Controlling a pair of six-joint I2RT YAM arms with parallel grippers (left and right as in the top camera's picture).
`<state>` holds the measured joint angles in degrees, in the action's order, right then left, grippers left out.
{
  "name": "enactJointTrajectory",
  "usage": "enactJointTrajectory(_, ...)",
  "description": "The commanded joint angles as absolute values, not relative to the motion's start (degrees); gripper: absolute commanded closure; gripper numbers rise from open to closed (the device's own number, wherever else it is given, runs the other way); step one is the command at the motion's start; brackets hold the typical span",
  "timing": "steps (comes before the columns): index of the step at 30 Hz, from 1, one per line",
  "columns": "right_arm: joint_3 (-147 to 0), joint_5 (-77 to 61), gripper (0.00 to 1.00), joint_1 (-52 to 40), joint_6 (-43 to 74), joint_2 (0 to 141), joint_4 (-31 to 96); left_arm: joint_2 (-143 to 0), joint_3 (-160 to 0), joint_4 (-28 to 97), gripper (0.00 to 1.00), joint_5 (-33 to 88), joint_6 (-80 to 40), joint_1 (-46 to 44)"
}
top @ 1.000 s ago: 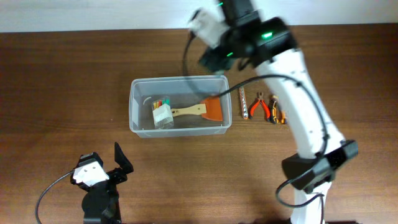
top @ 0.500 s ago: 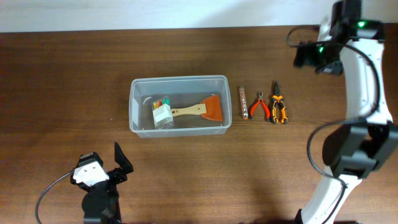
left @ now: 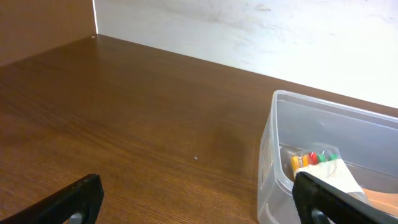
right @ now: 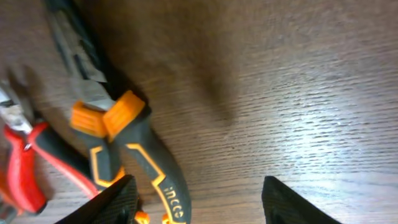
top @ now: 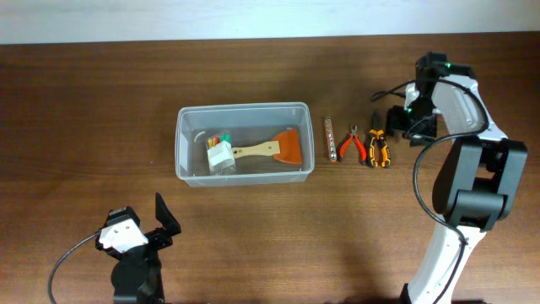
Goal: Pack container
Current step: 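Grasp the orange-black needle-nose pliers with the right gripper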
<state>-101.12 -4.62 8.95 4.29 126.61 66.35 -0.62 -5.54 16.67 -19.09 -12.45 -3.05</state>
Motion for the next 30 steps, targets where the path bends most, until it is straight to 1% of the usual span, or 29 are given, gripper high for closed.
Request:
enactJointTrajectory(1, -98.2, -4.0, 0.36, 8.3, 4.3, 126.9, 65.5, -0.5, -5.3, 16.7, 0.01, -19.3, -11.9, -3.3)
enactJointTrajectory(10, -96.7, -4.5, 0.36, 7.5, 3.7, 126.9, 64.7, -0.5, -5.3, 16.7, 0.01, -19.3, -11.9, -3.3)
enactJointTrajectory(11, -96.6, -4.5, 0.37, 7.4, 3.4, 126.9, 64.5, -0.5, -5.3, 16.7, 0.01, -19.3, -11.9, -3.3)
enactJointTrajectory(15, -95.5, -4.5, 0.48, 7.0, 3.4, 126.9, 61.9, -0.5, -5.3, 16.7, 0.01, -19.3, -11.9, -3.3)
enactJointTrajectory(22, -91.8, -4.4, 0.49, 5.5, 2.6, 126.9, 56.5, -0.5, -5.3, 16.7, 0.01, -19.3, -11.9, -3.3)
enactJointTrajectory(23, -91.4, -4.5, 0.51, 5.2, 2.1, 126.9, 56.3, -0.5, -5.3, 16.7, 0.01, -19.3, -11.9, -3.3)
enactJointTrajectory(25, -90.7, -4.4, 0.57, 4.8, 1.7, 126.9, 56.0, -0.5, -5.3, 16.7, 0.01, -19.3, -11.9, -3.3)
enactJointTrajectory(27, -90.3, -4.4, 0.66, 4.5, 1.7, 126.9, 55.7, -0.5, -5.3, 16.7, 0.01, -19.3, -11.9, -3.3)
enactJointTrajectory(28, -90.2, -4.4, 0.67, 4.4, 1.7, 126.9, 55.7, -0.5, -5.3, 16.7, 0.01, -19.3, -11.9, -3.3)
enactJointTrajectory(30, -90.2, -4.4, 0.76, 4.4, 1.7, 126.9, 55.7, -0.5, -5.3, 16.7, 0.01, -19.3, -11.9, -3.3)
